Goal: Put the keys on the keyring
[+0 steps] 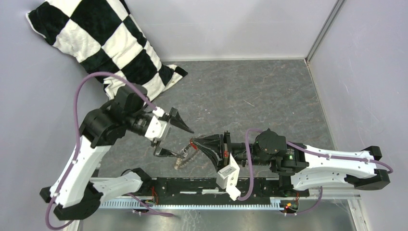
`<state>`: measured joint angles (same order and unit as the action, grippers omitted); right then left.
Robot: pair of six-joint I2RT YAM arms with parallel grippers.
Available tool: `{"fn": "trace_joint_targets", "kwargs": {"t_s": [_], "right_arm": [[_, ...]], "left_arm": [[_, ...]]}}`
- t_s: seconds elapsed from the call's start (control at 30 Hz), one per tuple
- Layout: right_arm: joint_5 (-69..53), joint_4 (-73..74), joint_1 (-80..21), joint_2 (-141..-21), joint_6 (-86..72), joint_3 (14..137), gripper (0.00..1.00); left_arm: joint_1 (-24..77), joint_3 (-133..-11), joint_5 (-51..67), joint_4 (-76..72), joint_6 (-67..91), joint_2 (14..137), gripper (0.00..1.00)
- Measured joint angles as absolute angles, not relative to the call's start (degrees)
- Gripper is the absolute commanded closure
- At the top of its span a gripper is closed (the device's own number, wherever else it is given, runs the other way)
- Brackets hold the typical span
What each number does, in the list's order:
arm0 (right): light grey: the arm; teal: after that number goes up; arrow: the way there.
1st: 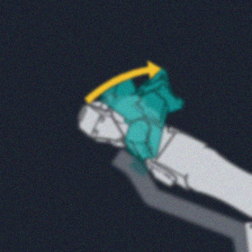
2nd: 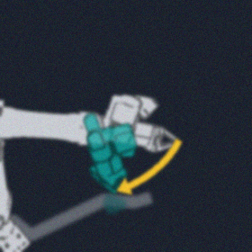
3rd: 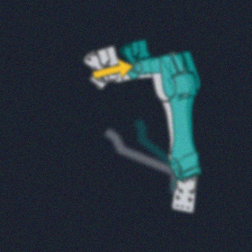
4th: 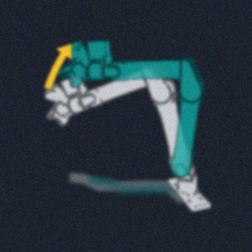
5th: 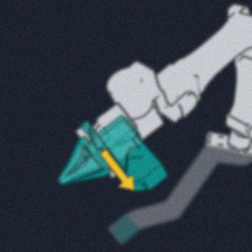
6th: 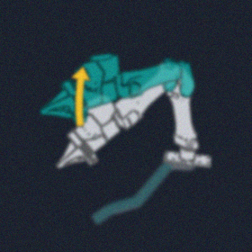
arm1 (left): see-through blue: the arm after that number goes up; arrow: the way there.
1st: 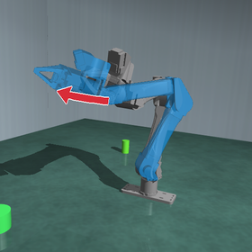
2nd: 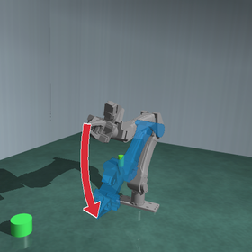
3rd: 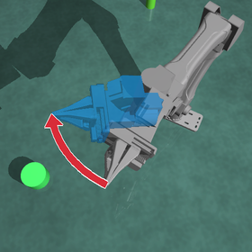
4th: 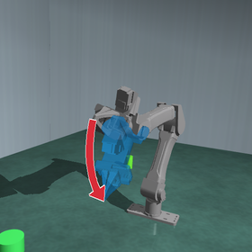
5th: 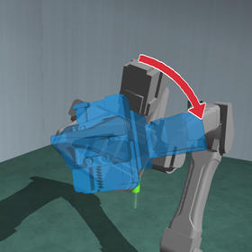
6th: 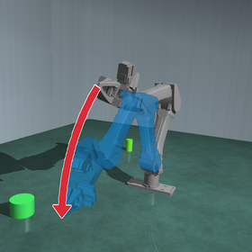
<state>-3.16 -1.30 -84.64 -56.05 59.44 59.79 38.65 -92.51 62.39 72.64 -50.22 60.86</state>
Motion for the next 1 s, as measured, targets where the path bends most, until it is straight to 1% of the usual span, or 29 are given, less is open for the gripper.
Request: {"fn": "trace_joint_targets", "kwargs": {"t_s": [0.13, 0.3, 0.5, 0.77, 0.83, 0.97, 1.0], "right_arm": [[-2.7, -1.3, -84.6, -56.1, 59.7, 59.8, 0.99], [-2.7, -1.6, -84.6, -55.7, 59.6, 59.8, 0.99], [-2.3, -2.7, -84.6, -54.3, 59.2, 59.8, 0.99], [0.4, -2.2, -84.6, -55.3, 57.7, 60.5, 0.99], [1.5, -2.0, -84.6, -56.1, 57.2, 61.1, 0.99], [2.9, -2.0, -84.6, -56.9, 56.5, 61.2, 0.99], [3.2, -2.0, -84.6, -57.1, 56.3, 61.2, 0.99]], "left_arm": [[38.7, -85.0, 60.2, 65.9, -43.6, 54.4, 0.23], [38.6, -80.5, 58.5, 57.0, -32.9, 51.3, 0.23], [38.4, -79.2, 55.3, 50.6, -24.5, 51.5, 0.23], [38.3, -81.8, 41.6, 47.0, -23.2, 50.9, 0.23], [38.3, -83.5, 40.3, 46.9, -23.2, 50.3, 0.25], [38.3, -84.3, 40.6, 46.7, -23.2, 48.6, 0.36], [38.3, -84.3, 40.9, 46.7, -23.2, 48.2, 0.37]]}}
